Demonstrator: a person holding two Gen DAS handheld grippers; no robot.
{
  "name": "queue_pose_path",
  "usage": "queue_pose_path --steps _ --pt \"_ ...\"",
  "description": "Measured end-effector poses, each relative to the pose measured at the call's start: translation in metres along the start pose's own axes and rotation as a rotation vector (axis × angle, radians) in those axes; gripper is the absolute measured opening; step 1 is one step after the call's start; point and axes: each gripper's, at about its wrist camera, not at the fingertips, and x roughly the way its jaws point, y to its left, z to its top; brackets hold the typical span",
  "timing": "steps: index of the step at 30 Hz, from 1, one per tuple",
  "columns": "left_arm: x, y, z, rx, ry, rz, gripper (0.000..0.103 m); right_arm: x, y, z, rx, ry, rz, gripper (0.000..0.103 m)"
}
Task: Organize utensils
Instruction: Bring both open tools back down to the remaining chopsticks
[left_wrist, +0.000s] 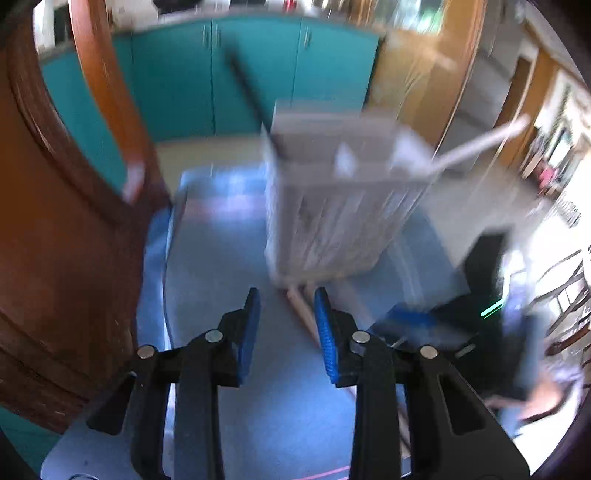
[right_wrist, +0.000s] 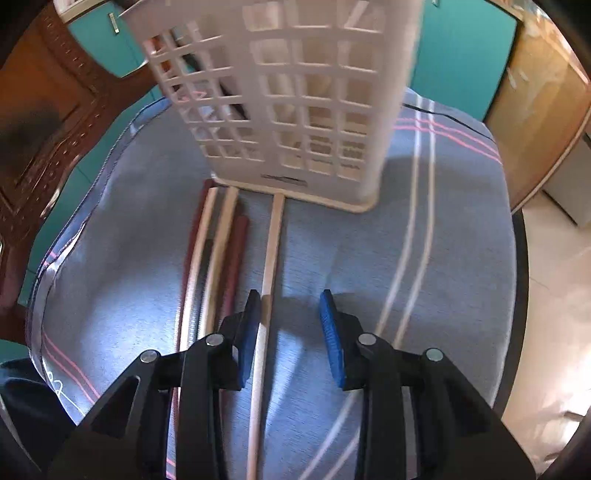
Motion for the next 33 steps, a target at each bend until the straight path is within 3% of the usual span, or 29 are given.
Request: queue_pose_path --steps 3,11,15,20,21,23,29,33 --pt "0.024 0.002 -0.010 -0.002 0.066 0.017 0.031 -0.001 -0.010 0.000 0.019 0.002 -0.022 0.033" --pt "0.063 -0.016 -0.023 0.008 0.157 -0.060 0.031 -0.007 -0.022 0.001 0.062 -0.035 -0.041 0.033" --pt "0.085 -0.022 -0.030 0.018 0.197 -0.019 0.032 -0.014 -0.034 0.011 0.084 -0.046 -0.037 0.033" --pt "0.085 -0.009 -0.029 -0.020 0.219 0.004 0.032 -0.016 -0.043 0.012 0.103 -0.046 -0.039 0.034" --pt "0.087 -0.005 -0.030 -0.021 0.237 0.042 0.032 -0.017 -0.042 0.008 0.106 -0.047 -0.039 0.034" --pt "0.088 0.001 -0.032 -0.026 0.230 0.066 0.032 -0.017 -0.045 0.007 0.113 -0.049 -0.032 0.034" --pt "0.076 -0.011 -0.030 -0.020 0.188 -0.049 0.032 -0.023 -0.042 -0.004 0.093 -0.049 -0.011 0.034" --pt "0.083 -0.021 -0.031 0.001 0.206 -0.005 0.036 -0.017 -0.034 -0.004 0.088 -0.040 -0.018 0.034"
